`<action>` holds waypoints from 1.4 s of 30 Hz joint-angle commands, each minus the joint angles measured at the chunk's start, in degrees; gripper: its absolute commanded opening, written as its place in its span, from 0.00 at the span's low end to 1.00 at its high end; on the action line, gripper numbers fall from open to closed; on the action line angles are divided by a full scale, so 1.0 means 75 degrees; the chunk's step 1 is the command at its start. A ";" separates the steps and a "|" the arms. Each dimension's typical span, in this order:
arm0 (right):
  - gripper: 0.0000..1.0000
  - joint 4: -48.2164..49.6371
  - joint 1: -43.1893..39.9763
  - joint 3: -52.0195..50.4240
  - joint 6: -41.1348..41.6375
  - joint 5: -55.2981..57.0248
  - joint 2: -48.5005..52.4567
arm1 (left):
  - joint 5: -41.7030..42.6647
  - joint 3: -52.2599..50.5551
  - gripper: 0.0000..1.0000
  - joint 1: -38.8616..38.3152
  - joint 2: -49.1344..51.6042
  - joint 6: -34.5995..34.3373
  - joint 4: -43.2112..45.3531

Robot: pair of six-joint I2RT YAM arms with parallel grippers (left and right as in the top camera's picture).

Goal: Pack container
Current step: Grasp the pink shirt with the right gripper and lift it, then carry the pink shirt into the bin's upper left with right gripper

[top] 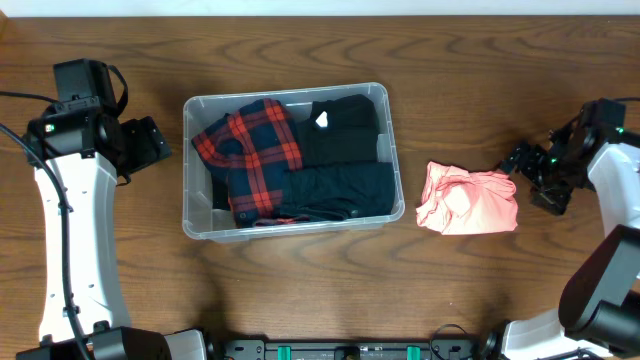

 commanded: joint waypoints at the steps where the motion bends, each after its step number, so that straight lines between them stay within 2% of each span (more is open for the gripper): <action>1: 0.96 0.0664 -0.0050 -0.0545 -0.0023 0.0233 0.0117 | -0.0085 0.0006 0.98 0.0029 0.0029 -0.0015 -0.0015; 8: 0.96 0.2323 -0.0050 -0.1973 0.0052 0.0280 0.0117 | -0.0085 0.0006 0.98 0.0029 0.0029 -0.0015 -0.0017; 11: 0.91 0.2903 -0.0050 -0.2550 0.0117 -0.0256 0.0117 | -0.0085 0.0006 0.98 0.0029 0.0029 -0.0015 -0.0015; 12: 0.80 0.3147 -0.0050 -0.2736 0.0117 -0.0542 0.0117 | -0.0085 0.0006 0.98 0.0029 0.0029 -0.0015 -0.0017; 14: 0.50 0.3535 -0.0050 -0.2978 0.0114 -0.1134 0.0117 | -0.0085 0.0006 0.98 0.0029 0.0029 -0.0015 -0.0015; 15: 0.28 0.3646 -0.0050 -0.3028 0.0117 -0.1358 0.0117 | -0.0085 0.0006 0.98 0.0029 0.0029 -0.0015 -0.0015; 16: 0.17 0.3722 -0.0050 -0.3034 0.0117 -0.1562 0.0105 | -0.0085 0.0006 0.98 0.0029 0.0029 -0.0015 -0.0015; 19: 0.04 0.3844 -0.0050 -0.2990 0.0114 -0.2069 -0.0093 | -0.0085 0.0006 0.98 0.0029 0.0029 -0.0015 -0.0015; 23: 0.01 0.3806 -0.0047 -0.2821 0.0128 -0.2655 -0.1000 | -0.0085 0.0006 0.98 0.0029 0.0029 -0.0015 -0.0015; 29: 0.01 0.4226 0.0020 -0.2471 0.0819 -0.4342 -0.3389 | -0.0085 0.0006 0.98 0.0029 0.0029 -0.0015 -0.0017; 31: 0.01 0.4978 0.0137 -0.2413 0.1536 -0.5170 -0.4097 | -0.0085 0.0006 0.98 0.0029 0.0029 -0.0015 -0.0015; 34: 0.01 0.6502 0.0452 -0.2413 0.3229 -0.5875 -0.4814 | -0.0085 0.0006 0.98 0.0029 0.0029 -0.0015 -0.0015; 38: 0.01 0.8102 0.1256 -0.2413 0.4680 -0.5794 -0.5062 | -0.0085 0.0006 0.98 0.0029 0.0029 -0.0015 -0.0015; 42: 0.01 0.8585 0.2544 -0.2413 0.5237 -0.4707 -0.4881 | -0.0085 0.0006 0.98 0.0029 0.0029 -0.0015 -0.0015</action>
